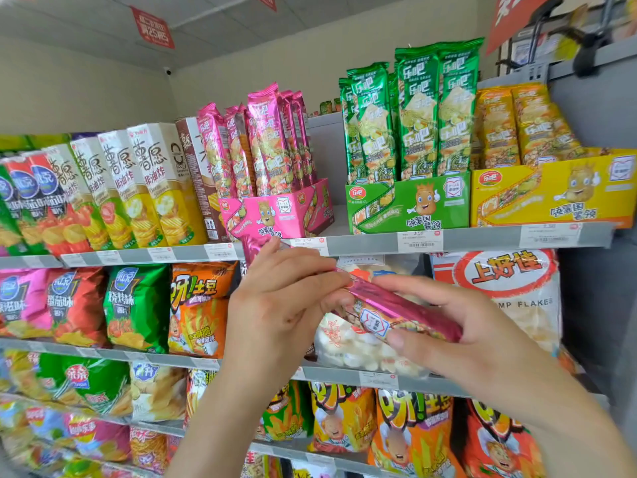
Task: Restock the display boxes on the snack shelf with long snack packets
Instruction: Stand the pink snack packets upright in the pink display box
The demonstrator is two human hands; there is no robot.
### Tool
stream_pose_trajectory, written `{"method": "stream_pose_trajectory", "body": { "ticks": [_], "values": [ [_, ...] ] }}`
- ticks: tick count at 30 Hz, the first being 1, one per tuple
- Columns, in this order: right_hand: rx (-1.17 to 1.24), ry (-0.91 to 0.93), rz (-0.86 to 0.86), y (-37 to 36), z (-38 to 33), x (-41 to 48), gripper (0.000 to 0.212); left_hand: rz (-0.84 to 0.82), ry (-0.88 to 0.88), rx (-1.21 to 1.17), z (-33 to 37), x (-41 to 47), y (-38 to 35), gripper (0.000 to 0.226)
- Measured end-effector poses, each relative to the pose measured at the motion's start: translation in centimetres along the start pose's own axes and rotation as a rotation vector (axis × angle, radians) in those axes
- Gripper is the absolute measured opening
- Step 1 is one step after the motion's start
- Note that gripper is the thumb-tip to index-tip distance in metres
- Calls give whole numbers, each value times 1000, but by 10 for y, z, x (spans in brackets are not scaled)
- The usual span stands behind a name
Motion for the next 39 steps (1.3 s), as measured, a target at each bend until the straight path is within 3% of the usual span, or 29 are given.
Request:
{"method": "stream_pose_trajectory", "body": {
  "ticks": [6, 9, 12, 19, 21, 23, 24, 27, 29, 34, 39],
  "values": [
    [82, 176, 331, 0, -4, 1, 18, -86, 142, -101, 1, -10, -3, 23],
    [55, 202, 482, -8, -2, 0, 36, -280, 153, -104, 8, -12, -6, 34],
    [11, 192, 575, -12, 0, 2, 49, -344, 91, -57, 17, -14, -12, 40],
    [145, 185, 490, -16, -2, 2, 61, -227, 180, -268, 20, -20, -17, 30],
    [316, 107, 440, -16, 10, 5, 64, -178, 326, -455, 22, -21, -15, 27],
    [310, 52, 377, -17, 20, 5, 31, -105, 586, -742, 25, -20, -13, 26],
    [192, 49, 298, -20, 21, 4, 28, -33, 719, -865, 25, -19, -15, 25],
    [-28, 69, -10, -41, 26, -3, 53, 91, 982, -1207, 23, -16, -26, 51],
    [-43, 88, 18, -52, 32, -10, 46, 114, 1037, -1374, 25, -14, -30, 56],
    [-191, 77, 92, -52, 47, -16, 39, -2, 981, -1430, 16, -5, -19, 33],
    [-292, 2, -5, -47, 56, -22, 43, 5, 926, -1091, 2, 11, -4, 32]
  ]
}}
Point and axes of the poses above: each hand's wrist, its own x-axis towards the middle knuckle, its own y-axis out of the back of the hand, z = x × y, the point moved 2 cm from there along x, towards the middle knuckle, and after that the axes turned 15 degrees about y, right-handed, at the moved point
